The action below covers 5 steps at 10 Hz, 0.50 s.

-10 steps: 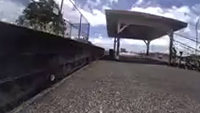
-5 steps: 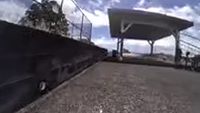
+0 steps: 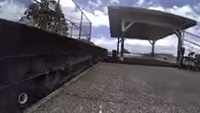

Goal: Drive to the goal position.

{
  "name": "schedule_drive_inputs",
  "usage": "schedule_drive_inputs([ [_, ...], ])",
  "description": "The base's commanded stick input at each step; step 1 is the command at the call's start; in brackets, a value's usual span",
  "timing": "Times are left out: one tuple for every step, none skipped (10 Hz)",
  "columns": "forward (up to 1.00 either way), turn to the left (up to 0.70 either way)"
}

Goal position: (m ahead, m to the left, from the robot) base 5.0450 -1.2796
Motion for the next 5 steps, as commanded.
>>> schedule_drive_inputs([
  [0.7, 0.0],
  [0.7, 0.0],
  [0.7, 0.0],
  [0.7, 0.0],
  [0.7, 0.0],
])
